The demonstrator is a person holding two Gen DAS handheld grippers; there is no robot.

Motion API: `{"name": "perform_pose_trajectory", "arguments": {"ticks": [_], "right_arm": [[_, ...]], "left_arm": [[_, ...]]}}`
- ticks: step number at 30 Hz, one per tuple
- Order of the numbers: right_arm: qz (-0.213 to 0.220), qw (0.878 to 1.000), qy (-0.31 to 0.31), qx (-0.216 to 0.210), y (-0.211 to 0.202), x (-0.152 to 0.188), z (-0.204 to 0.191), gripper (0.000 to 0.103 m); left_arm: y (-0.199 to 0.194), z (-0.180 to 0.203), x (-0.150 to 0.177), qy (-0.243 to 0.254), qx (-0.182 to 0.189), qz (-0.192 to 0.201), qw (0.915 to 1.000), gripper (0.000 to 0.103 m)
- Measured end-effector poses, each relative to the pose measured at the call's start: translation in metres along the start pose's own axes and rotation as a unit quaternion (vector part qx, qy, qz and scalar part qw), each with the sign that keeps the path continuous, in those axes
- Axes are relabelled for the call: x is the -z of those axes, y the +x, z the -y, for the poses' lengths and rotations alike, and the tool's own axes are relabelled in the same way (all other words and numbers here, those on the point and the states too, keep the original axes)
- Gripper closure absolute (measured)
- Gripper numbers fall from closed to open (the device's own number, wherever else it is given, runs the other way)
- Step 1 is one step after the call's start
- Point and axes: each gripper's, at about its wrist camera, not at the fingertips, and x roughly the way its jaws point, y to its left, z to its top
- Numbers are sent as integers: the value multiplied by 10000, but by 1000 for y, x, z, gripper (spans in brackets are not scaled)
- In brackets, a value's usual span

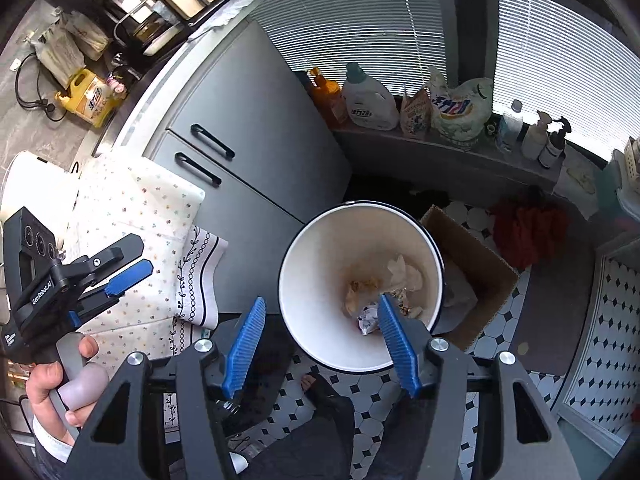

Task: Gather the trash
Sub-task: 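Open both tools to drop the foil and brown paper into the bin, then grasp the white plastic bag with the left tool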

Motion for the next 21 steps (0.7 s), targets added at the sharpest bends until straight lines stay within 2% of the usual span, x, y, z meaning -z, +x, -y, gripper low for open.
{"name": "perform_pose_trajectory", "arguments": {"ticks": [5,12,21], "right_arm": [[157,9989,-393,-177,-3,-7,-51,30],[409,9924,-1071,-451,-7,-11,-138,17],[504,9819,-1669,-736,1,4,-237,13]], "left_arm": [[-61,-29,-3,-108,-398,571,9975,20],[-145,-79,1,-308,-918,1303,9867,9],[-220,-151,9,-715,-1330,1863,9708,8]]}}
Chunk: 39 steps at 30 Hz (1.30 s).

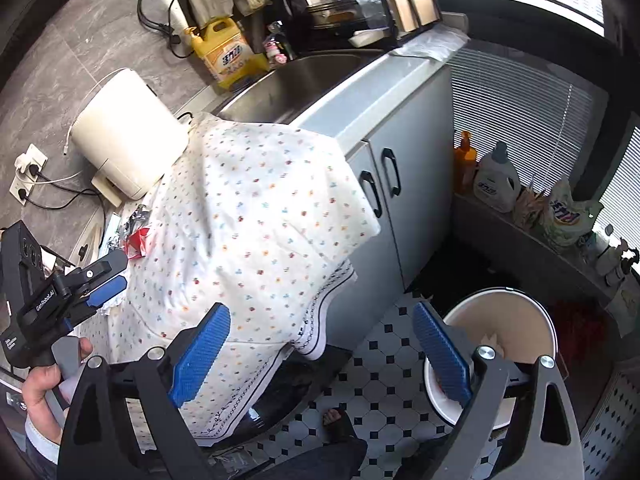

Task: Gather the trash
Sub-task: 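Grasp the white plastic bag with the left tool, then lift the white bag with the left tool while the right tool grasps the red paper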

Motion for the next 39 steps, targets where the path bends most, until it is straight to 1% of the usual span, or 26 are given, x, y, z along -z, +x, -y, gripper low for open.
{"name": "perform_pose_trajectory", "arguments": {"ticks": [6,9,13,17,21,24,26,27,28,30,31,32,33,35,39], "right_arm": [[7,9998,-189,-118,20,-1,-51,13],[26,9996,-233,-132,32,-1,-75,12],[41,9995,-268,-139,49,-1,-106,12],[-17,9996,-273,-101,65,1,-137,12],[-124,9992,-368,-85,74,4,-163,12],[-131,9989,-445,-5,76,2,-175,12],[-113,9990,-425,15,77,0,-178,12],[-112,9990,-422,36,77,0,-180,12],[-117,9990,-431,50,77,-1,-181,12],[-155,9988,-456,66,78,-2,-182,12],[-182,9987,-471,56,79,-2,-183,12],[-207,9985,-498,36,80,-3,-184,12],[-230,9983,-542,15,82,-4,-186,12],[-289,9974,-658,-52,86,-7,-189,12],[-470,9937,-957,-333,106,-19,-202,13]], "left_arm": [[-26,-62,-9,-266,-170,290,9991,8],[-36,-93,-12,-358,-263,358,9984,8],[-40,-131,-18,-383,-443,410,9974,10],[-37,-160,-25,-281,-553,338,9975,17],[-25,-183,-30,-190,-787,109,9967,26],[-12,-191,-29,-175,-957,-114,9952,32],[-11,-191,-28,-55,-990,-84,9950,33],[-10,-190,-28,24,-1027,-83,9947,38],[-9,-188,-28,91,-1036,-102,9945,46],[-7,-186,-29,196,-1194,-117,9926,75],[-7,-185,-30,208,-1256,-113,9918,80],[-8,-187,-31,173,-1220,-105,9923,89],[-10,-189,-32,105,-1135,-92,9934,96],[-14,-192,-34,-49,-978,-60,9952,98],[-28,-190,-31,-296,-929,130,9952,99]]}}
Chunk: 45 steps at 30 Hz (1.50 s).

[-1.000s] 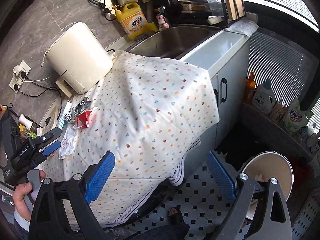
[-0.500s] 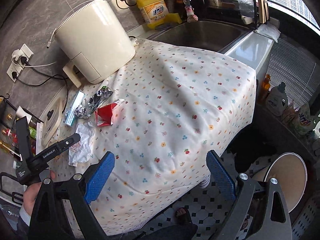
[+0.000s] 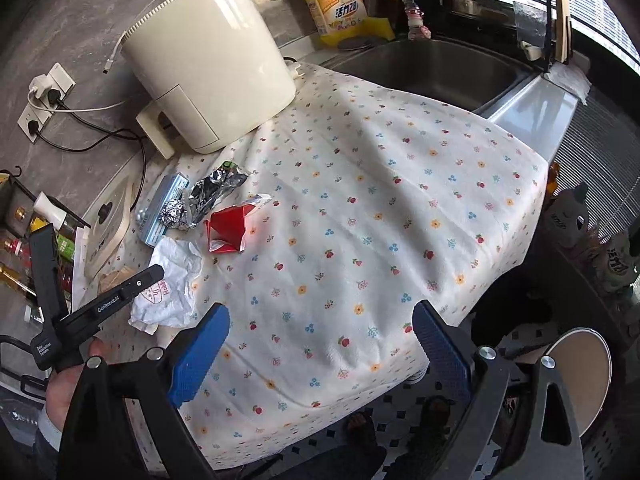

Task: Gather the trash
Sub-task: 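Lift the white bag with the left tool while the right tool grasps the red paper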

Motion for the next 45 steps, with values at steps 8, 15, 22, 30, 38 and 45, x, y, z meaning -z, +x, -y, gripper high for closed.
{"name": "perform_pose_trajectory", "arguments": {"ticks": [8,15,22,30,38,45], "right_arm": [[-424,9923,-860,-787,45,-43,-38,55],[-904,9821,-1090,-1244,85,-63,-51,77],[-1114,9756,-1202,-1458,105,-66,-51,95],[-927,9685,-1410,-1832,78,-70,-54,100],[-718,9676,-1285,-2049,52,-80,-55,100],[-474,9734,-1159,-1919,35,-78,-60,100]], "left_arm": [[-49,-2,13,-730,-260,540,9955,99],[-77,1,25,-1166,-635,857,9874,99],[-90,1,40,-1431,-976,891,9808,99],[-96,6,43,-1505,-1010,1012,9782,99],[-100,7,37,-1428,-843,1135,9796,99],[-107,0,32,-1260,-635,1188,9828,99]]}}
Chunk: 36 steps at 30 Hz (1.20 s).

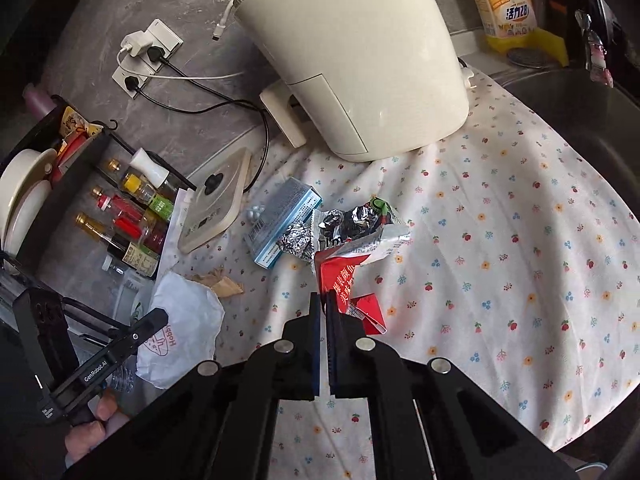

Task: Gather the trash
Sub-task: 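Lift the white bag with the left tool while the right tool grasps the red paper, then carry the white bag and red paper in both tools over the white bin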

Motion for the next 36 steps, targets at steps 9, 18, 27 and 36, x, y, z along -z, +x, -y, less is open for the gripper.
{"name": "perform_pose_trajectory", "arguments": {"ticks": [9,18,27,36], "right_arm": [[308,9992,98,227,-2,7,-38,100],[498,9974,271,452,-3,27,-79,100],[511,9972,198,512,-24,48,-80,100],[533,9972,147,506,-76,85,-33,100]], "left_arm": [[-11,-16,-20,345,254,52,9991,99],[-21,-40,-10,659,492,-101,9966,99],[-40,-32,-1,616,583,58,9964,99],[-47,21,44,586,493,-28,9971,99]]}}
